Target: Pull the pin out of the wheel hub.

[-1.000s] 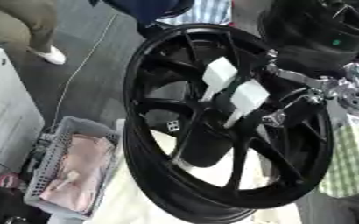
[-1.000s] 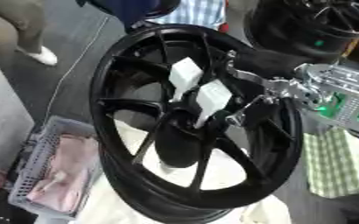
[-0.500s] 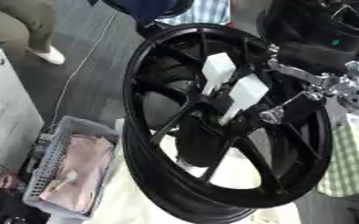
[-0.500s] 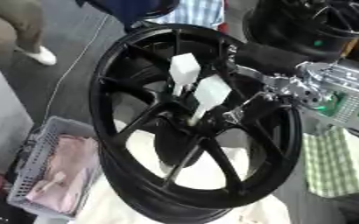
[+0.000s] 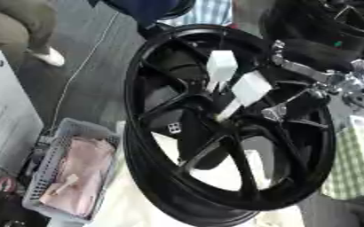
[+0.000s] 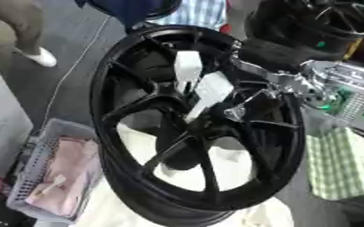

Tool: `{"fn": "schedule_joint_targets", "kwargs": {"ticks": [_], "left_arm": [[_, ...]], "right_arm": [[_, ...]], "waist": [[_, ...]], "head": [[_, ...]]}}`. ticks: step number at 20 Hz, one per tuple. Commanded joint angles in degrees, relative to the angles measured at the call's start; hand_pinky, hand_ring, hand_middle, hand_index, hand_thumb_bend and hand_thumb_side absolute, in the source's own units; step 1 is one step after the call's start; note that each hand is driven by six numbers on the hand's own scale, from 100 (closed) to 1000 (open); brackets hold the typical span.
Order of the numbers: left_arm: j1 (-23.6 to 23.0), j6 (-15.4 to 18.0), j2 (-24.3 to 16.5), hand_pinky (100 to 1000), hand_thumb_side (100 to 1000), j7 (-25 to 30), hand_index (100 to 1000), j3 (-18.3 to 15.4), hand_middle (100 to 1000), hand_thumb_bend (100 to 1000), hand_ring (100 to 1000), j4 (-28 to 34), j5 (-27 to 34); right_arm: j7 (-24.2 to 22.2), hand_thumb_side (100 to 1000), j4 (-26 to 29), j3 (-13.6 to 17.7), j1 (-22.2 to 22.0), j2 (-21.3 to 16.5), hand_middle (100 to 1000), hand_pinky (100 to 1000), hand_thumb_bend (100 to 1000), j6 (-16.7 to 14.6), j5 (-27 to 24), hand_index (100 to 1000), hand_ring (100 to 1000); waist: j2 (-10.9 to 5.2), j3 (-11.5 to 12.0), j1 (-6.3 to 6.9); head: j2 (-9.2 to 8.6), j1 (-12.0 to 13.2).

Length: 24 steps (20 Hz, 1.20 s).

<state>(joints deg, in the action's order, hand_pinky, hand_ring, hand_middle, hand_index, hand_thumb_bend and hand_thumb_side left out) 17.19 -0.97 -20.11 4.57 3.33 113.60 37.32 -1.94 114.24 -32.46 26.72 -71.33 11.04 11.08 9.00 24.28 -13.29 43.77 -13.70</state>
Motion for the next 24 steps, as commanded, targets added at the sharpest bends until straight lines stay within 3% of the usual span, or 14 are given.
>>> {"fn": "schedule_joint_targets", "kwargs": {"ticks": [1, 14, 24], "left_arm": [[0.32, -0.23, -0.41, 848, 691, 0.02, 822, -0.13, 630, 157, 715, 0.99, -0.11], [-0.32, -0.63, -0.39, 849, 693, -0.33, 822, -0.18, 632, 162, 715, 0.99, 0.12], [-0.45, -0.68, -0.59, 849, 692, -0.51, 822, -0.30, 632, 160, 716, 0.99, 0.44]], "right_arm": [[-0.62, 180, 0.35, 1.28, 0.76, -2.38, 319, 797, 239, 0.28, -0.48, 349, 610], [-4.33, 198, 0.35, 1.52, 1.29, -3.46, 311, 799, 253, 0.17, -1.98, 341, 611], [-5.09, 198, 0.35, 2.83, 0.73, -4.36, 307, 800, 260, 0.66, -3.56, 338, 611]], "waist": [[-1.08, -0.23, 0.50], [-2.26, -0.71, 0.34], [-3.07, -1.08, 0.34]], "head": [[0.35, 0.18], [-0.50, 0.84], [-3.01, 1.10]]}}
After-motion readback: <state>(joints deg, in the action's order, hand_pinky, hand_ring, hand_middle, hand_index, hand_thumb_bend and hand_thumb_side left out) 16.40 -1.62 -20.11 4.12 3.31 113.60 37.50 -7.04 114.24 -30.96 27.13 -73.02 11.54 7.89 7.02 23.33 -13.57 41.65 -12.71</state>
